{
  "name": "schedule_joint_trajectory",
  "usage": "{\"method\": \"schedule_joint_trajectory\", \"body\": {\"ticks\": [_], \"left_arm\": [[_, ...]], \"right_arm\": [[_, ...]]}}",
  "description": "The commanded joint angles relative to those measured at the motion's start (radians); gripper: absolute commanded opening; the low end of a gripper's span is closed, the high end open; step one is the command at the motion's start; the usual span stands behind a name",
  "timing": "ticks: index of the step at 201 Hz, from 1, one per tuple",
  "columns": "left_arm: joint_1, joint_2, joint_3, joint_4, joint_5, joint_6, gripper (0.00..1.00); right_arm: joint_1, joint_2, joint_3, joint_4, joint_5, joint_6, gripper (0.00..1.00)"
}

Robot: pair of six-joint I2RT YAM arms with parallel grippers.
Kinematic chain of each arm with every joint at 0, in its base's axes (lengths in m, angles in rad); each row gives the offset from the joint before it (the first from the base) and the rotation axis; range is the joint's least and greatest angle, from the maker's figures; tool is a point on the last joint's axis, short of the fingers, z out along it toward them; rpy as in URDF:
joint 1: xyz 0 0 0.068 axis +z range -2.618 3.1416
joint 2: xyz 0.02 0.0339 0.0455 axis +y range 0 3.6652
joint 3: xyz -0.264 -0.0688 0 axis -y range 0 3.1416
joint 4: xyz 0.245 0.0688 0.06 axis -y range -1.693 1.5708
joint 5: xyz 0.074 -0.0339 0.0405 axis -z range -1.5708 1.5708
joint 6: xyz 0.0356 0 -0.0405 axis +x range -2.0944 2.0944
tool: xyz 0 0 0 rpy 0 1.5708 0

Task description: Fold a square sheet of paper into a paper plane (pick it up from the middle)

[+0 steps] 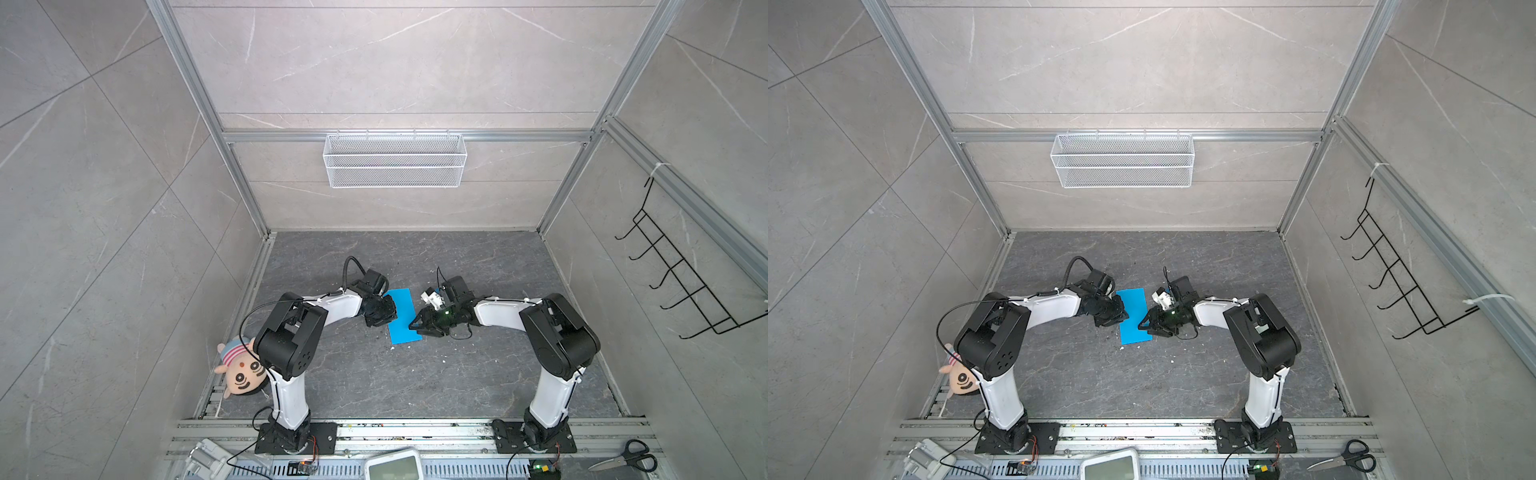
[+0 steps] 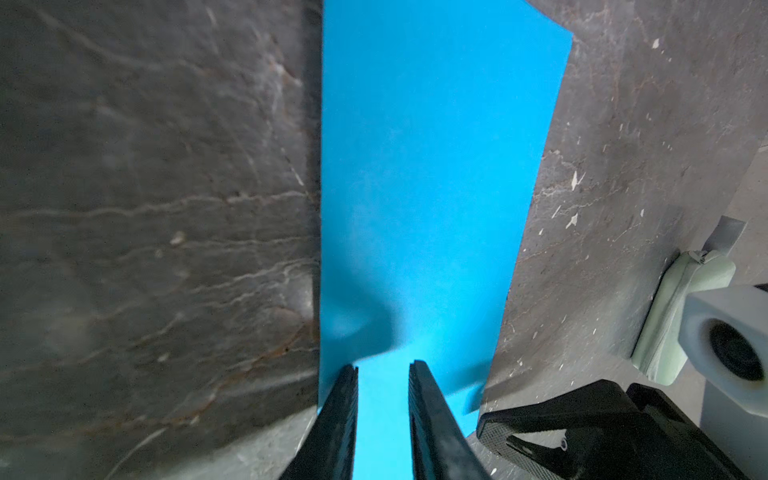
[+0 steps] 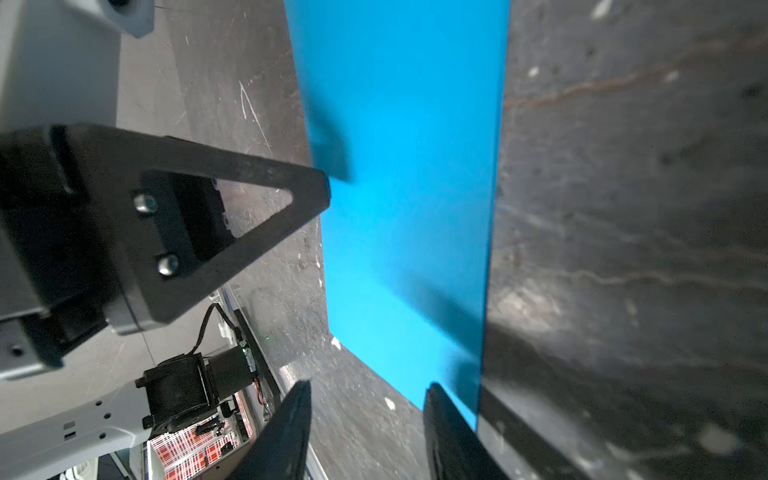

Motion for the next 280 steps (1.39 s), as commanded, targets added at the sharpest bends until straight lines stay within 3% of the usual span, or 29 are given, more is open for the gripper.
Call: {"method": "schedule_joint_trajectory", "body": {"ticks": [1, 54, 134, 201, 257, 280], "left_arm": [[0.003, 0.044, -0.027, -0.056, -0.041, -0.005, 0.27], [0.003, 0.049, -0.030, -0.056, -0.041, -0.003, 0.27], [0.003, 0.052, -0.032, -0.057, -0.042, -0.003, 0.27], [0.003, 0.056, -0.033, -0.064, -0.045, -0.007, 0.27], [0.003, 0.055, -0.038, -0.070, -0.057, 0.028, 0.22], [0.003, 0.058, -0.036, -0.076, -0.063, 0.040, 0.19]], "right_arm": [[0.002, 0.019, -0.007, 0.045, -0.006, 0.027, 0.47], [-0.019, 0.005, 0.019, -0.018, 0.158, -0.016, 0.50], [-0.019, 0.114, 0.102, -0.032, 0.080, -0.031, 0.50], [-0.020, 0.093, 0.084, 0.033, 0.002, 0.018, 0.50], [-0.044, 0.046, 0.032, 0.132, 0.008, 0.067, 0.49], [-0.052, 0.036, 0.031, 0.074, 0.081, 0.037, 0.49]]}}
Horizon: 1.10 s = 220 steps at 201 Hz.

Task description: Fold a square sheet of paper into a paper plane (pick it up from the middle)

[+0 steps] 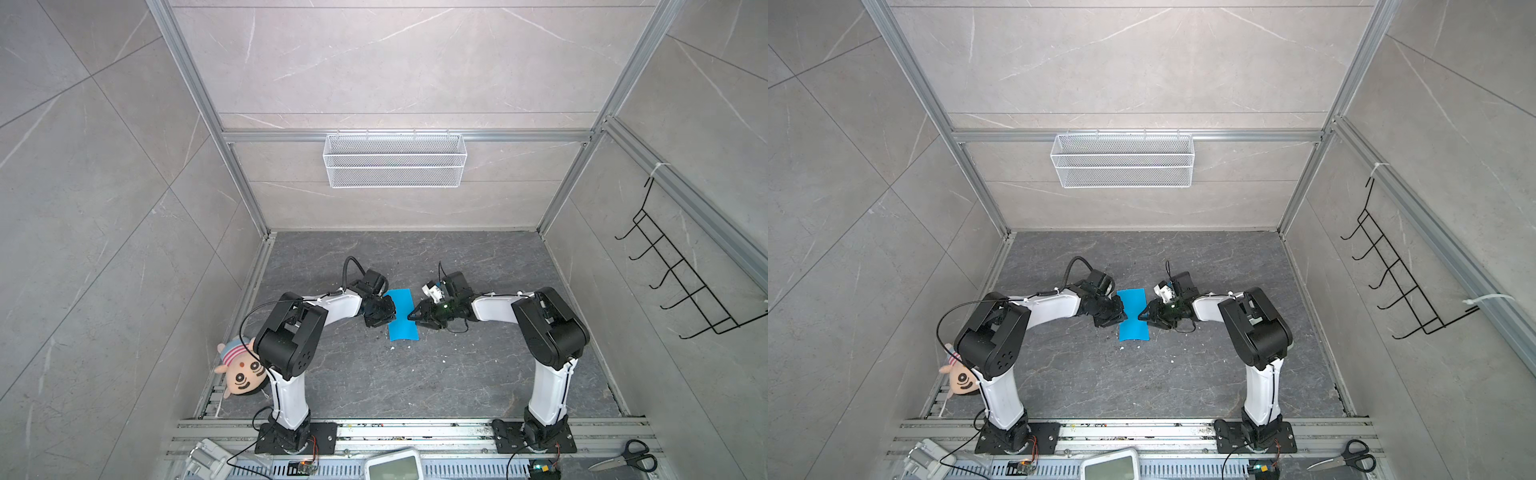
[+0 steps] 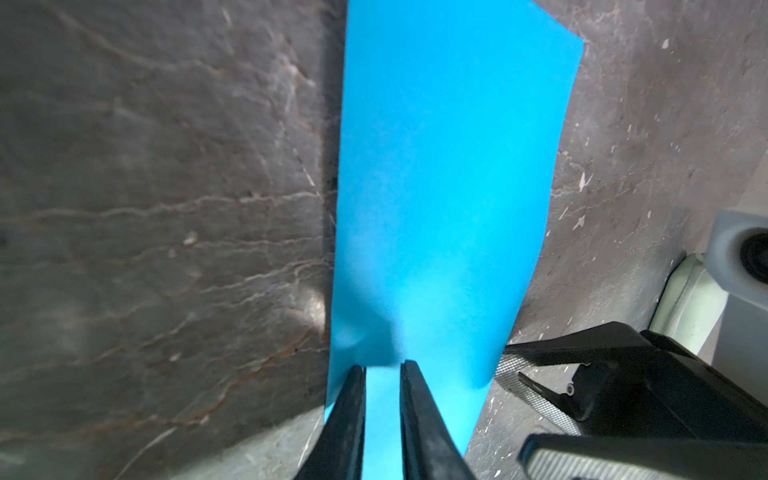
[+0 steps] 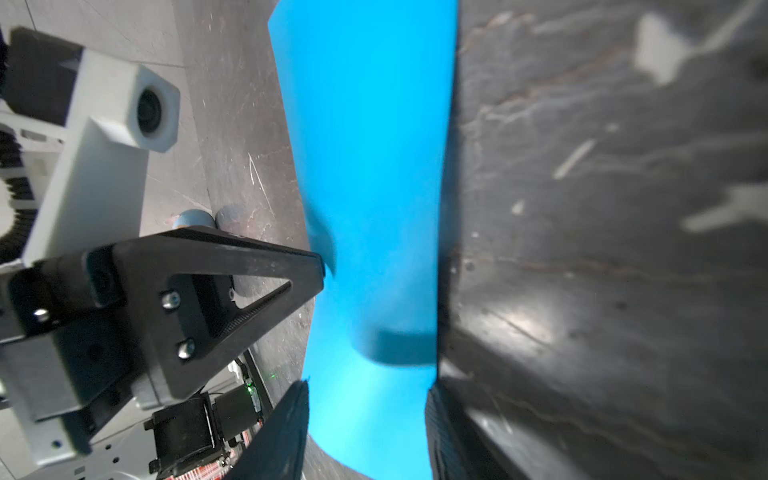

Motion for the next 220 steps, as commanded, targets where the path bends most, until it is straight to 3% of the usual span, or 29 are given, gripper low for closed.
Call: {"method": "schedule_joint_trajectory", "body": {"ticks": [1, 53, 166, 220], "left_arm": [[0.001, 0.057, -0.035, -0.069, -0.056, 0.037, 0.19], [0.002, 0.065, -0.048, -0.068, -0.065, 0.091, 0.15], [0.013, 0.077, -0.061, -0.082, -0.090, 0.084, 0.13], [0.014, 0.079, -0.063, -0.085, -0.090, 0.084, 0.13]], "right_arm": [[-0.010, -0.038, -0.014, -0.017, 0.064, -0.010, 0.49], [-0.011, 0.006, 0.029, -0.066, 0.085, -0.041, 0.50], [-0.010, 0.015, 0.024, 0.048, -0.098, 0.044, 0.48], [-0.012, -0.069, -0.017, -0.118, 0.048, -0.061, 0.50]]}}
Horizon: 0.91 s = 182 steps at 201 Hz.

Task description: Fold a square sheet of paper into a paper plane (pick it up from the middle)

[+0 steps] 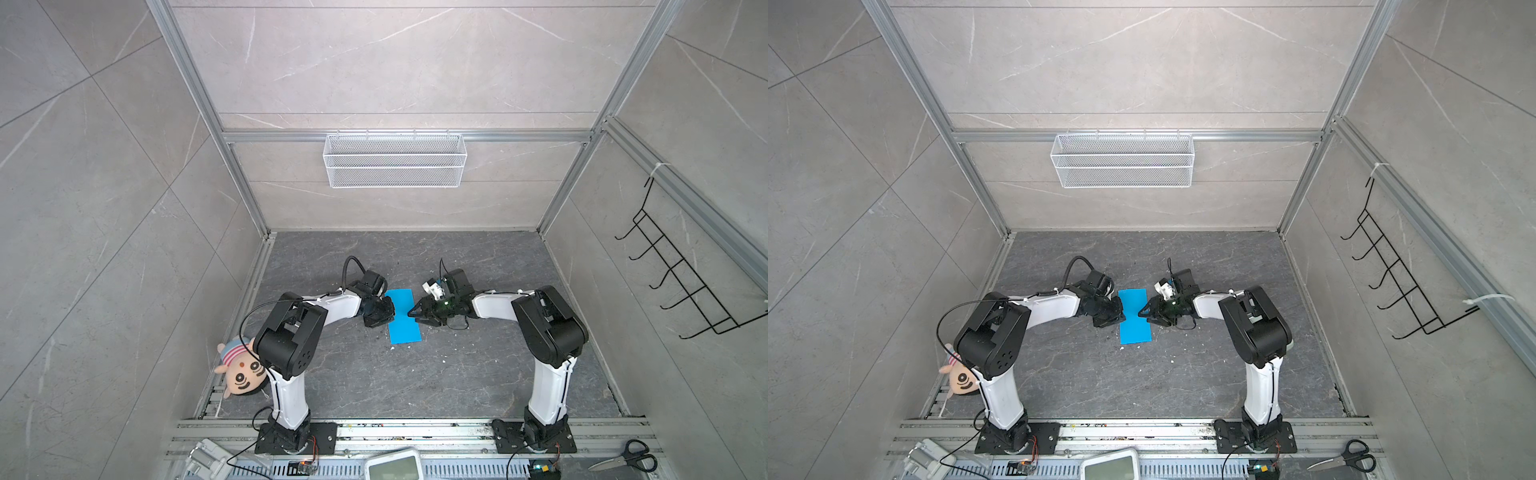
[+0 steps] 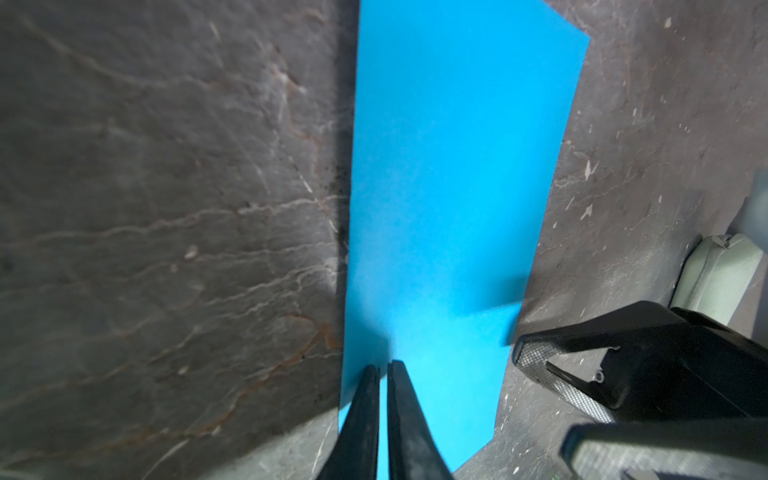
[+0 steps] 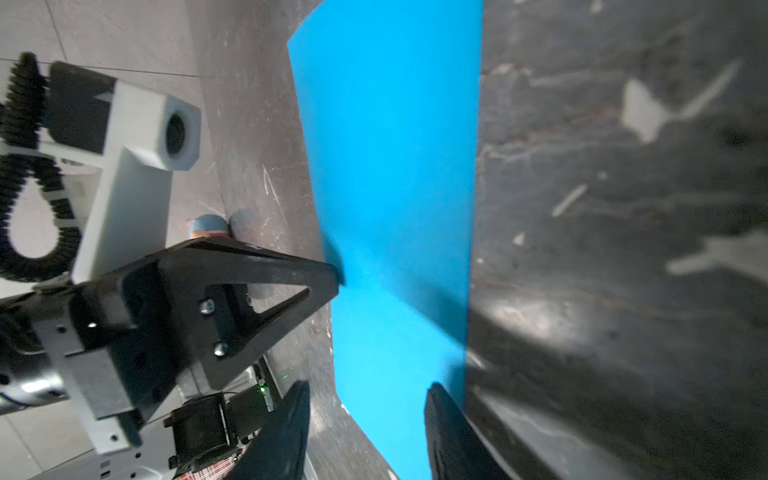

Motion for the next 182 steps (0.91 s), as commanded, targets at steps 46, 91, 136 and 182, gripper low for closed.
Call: {"method": "schedule_joint_trajectory", "body": {"ticks": [46, 91, 136, 182], "left_arm": [[0.007, 0.083, -0.052, -0.102, -0.098, 0.012, 0.13], [0.008, 0.088, -0.052, -0.105, -0.104, 0.005, 0.13], [0.007, 0.091, -0.053, -0.110, -0.109, 0.003, 0.13], [0.008, 0.090, -0.052, -0.111, -0.108, 0.004, 0.13]], "right_arm": [[0.006, -0.152, -0.131, -0.157, 0.062, -0.057, 0.50], [0.036, -0.181, -0.186, -0.162, 0.037, -0.040, 0.52], [0.058, -0.131, -0.180, -0.105, 0.019, -0.009, 0.53], [0.061, -0.095, -0.158, -0.089, 0.039, 0.011, 0.53]]}}
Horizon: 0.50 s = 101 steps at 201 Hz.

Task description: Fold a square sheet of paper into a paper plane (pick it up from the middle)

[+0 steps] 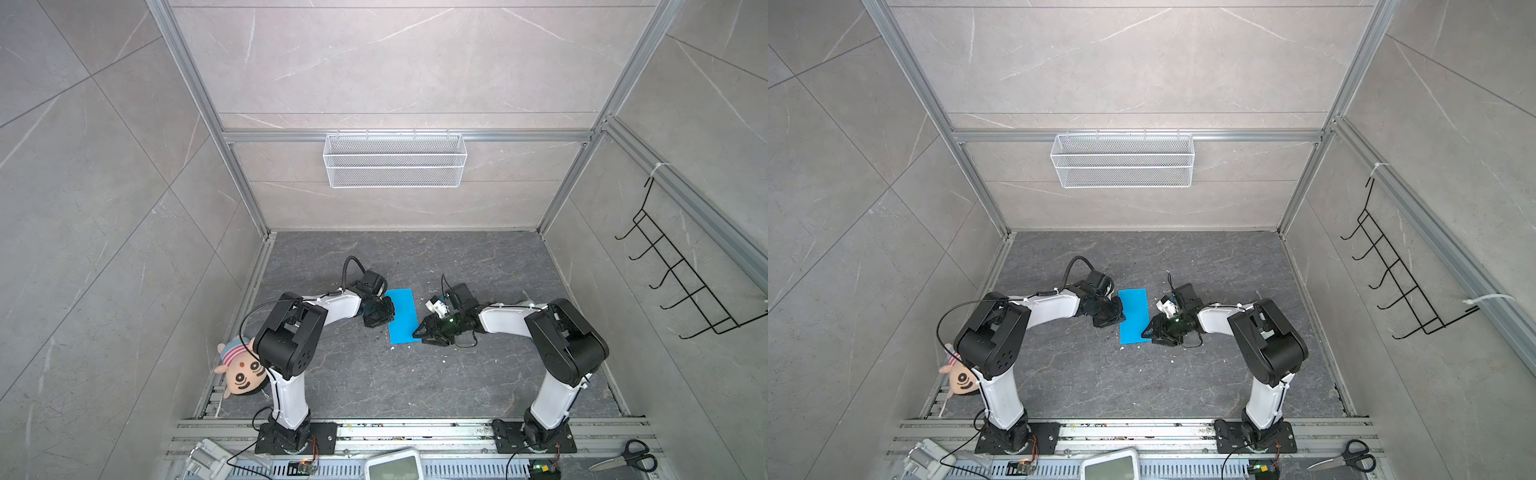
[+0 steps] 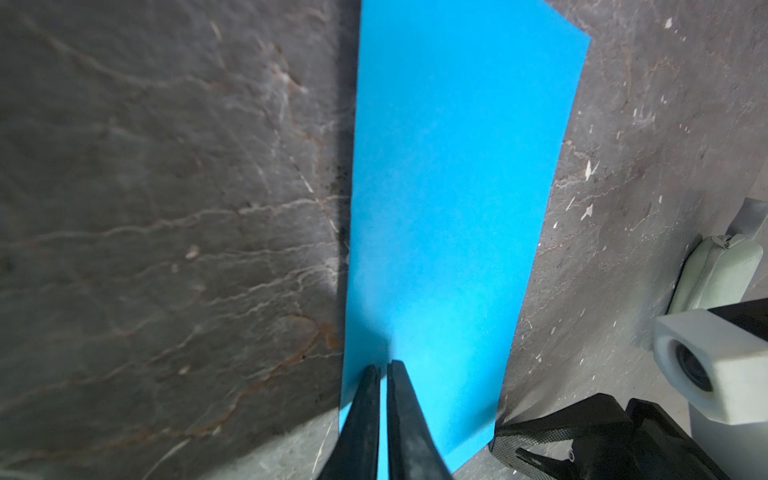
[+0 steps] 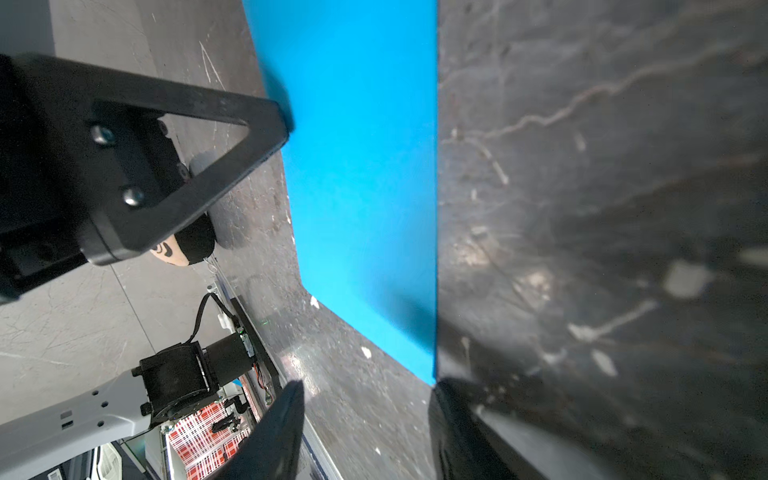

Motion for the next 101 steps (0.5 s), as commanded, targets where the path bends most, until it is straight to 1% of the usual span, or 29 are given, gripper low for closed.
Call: {"method": "schedule_joint_trajectory", "body": {"ticks": [1, 37, 70, 101], "left_arm": [[0.005, 0.088, -0.052, -0.111, -0.107, 0.004, 0.13], [0.005, 0.090, -0.048, -0.112, -0.103, 0.003, 0.12], [0.004, 0.091, -0.045, -0.111, -0.102, 0.006, 0.13], [0.004, 0.092, -0.045, -0.114, -0.103, 0.005, 0.12]], "right_arm": [[0.005, 0.045, 0.008, -0.009, 0.038, 0.024, 0.53], [0.005, 0.046, -0.001, 0.045, 0.034, 0.067, 0.53], [0.005, 0.051, -0.005, 0.106, 0.003, 0.091, 0.53], [0.006, 0.025, -0.017, 0.166, -0.010, 0.115, 0.52]]}}
